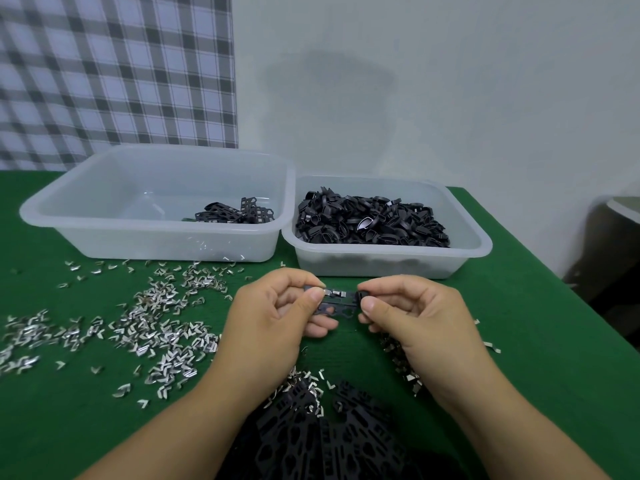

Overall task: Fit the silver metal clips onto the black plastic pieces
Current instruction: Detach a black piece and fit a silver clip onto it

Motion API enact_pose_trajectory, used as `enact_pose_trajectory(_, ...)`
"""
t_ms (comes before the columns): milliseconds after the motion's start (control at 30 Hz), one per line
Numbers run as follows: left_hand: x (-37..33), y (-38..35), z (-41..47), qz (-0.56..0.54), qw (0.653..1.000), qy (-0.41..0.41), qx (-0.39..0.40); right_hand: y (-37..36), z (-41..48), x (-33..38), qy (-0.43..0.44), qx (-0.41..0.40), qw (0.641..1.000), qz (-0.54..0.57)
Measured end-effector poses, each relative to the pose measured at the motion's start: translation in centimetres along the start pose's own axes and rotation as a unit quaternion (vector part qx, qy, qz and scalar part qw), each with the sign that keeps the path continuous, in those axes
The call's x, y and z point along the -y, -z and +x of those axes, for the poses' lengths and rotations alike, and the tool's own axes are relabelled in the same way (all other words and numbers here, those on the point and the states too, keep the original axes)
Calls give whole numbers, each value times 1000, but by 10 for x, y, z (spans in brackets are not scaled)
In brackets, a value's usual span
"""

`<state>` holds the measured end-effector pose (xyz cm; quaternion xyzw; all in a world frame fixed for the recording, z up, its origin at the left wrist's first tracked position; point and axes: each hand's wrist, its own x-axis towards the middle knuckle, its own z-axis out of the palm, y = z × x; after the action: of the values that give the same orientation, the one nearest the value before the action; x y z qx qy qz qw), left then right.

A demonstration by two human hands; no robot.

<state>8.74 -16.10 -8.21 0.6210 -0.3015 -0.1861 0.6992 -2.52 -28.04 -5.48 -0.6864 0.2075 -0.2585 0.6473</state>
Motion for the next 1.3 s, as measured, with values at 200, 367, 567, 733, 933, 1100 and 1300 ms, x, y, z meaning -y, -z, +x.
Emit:
enact_pose_trajectory(200,-1,-1,-1,-8,1000,-3,17,0,3,-1,-28,2,999,-21)
enact_pose_trajectory(367,-1,0,0,-4,1000,-15,12,-2,2,1,-22,14,1000,-10)
enact_pose_trajectory(567,-1,0,-1,13,999,-31,23,-4,0,1,-32,27,999,-22)
enact_pose_trajectory(733,-3,-2,-3,32,998,-44,41,-5,2,1,-28,5,998,-52)
enact_pose_trajectory(933,-4,-1,-2,8,999,-35,20,-9,2,2,17,0,998,-57)
enact_pose_trajectory(1100,-4,0,-2,-5,1000,-26,16,-8,1,2,14,16,999,-31)
enact_pose_trajectory(1300,-3,-1,-1,-18,1000,-18,18,-7,1,3,-3,21,999,-45)
